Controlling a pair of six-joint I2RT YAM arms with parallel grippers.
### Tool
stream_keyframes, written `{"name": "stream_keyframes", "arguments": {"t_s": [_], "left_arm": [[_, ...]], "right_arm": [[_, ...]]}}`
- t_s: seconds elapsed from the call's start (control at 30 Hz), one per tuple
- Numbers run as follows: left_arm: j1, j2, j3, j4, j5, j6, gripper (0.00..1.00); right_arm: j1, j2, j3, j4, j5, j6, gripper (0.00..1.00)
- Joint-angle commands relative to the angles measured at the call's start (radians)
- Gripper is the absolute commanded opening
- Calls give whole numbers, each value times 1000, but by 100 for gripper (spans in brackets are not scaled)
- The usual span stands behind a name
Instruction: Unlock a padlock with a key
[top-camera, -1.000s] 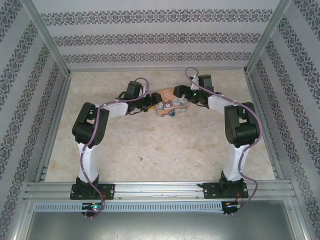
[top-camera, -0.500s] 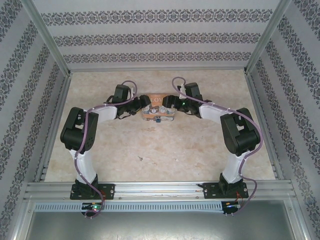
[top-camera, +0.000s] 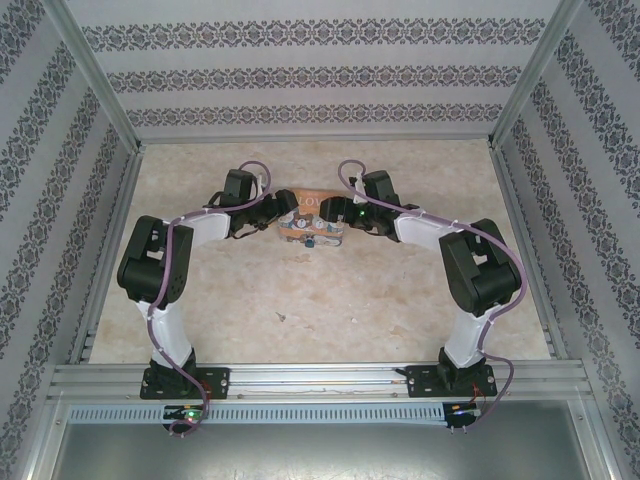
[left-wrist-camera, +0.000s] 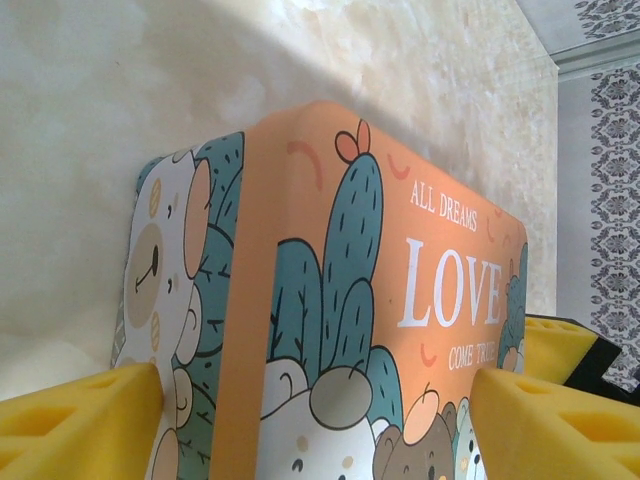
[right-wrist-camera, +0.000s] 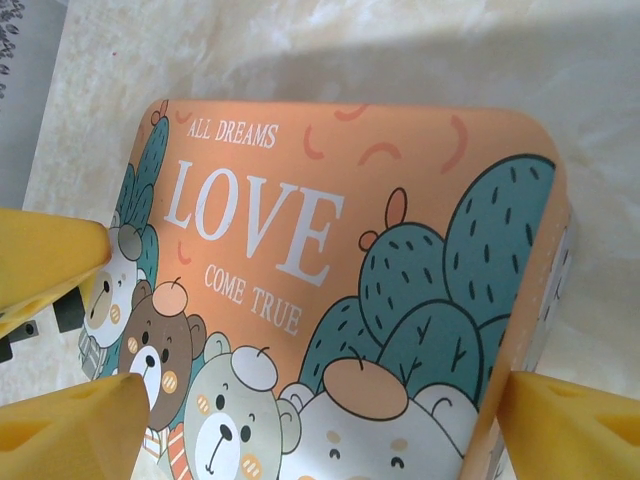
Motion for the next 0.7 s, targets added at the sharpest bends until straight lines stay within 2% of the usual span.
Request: {"name": "stream_keyframes", "arguments": {"t_s": [0.0, 0.2, 0.37, 0.5, 0.67], "left_arm": [[6, -50, -15, -7, 37, 27, 82], [58, -143, -27, -71, -7, 74, 87], [121, -297, -100, -107, -53, 122, 89], [154, -455, -197, -134, -120, 172, 90], [170, -690, -350, -170, -269, 217, 93]], "right_arm": [[23, -56, -22, -24, 48, -10, 91], [24, -162, -33, -138, 196, -101, 91], [52, -278, -54, -268, 226, -143, 88], [137, -342, -63, -390, 223, -123, 86], [294, -344, -56, -498, 210, -36, 83]]}}
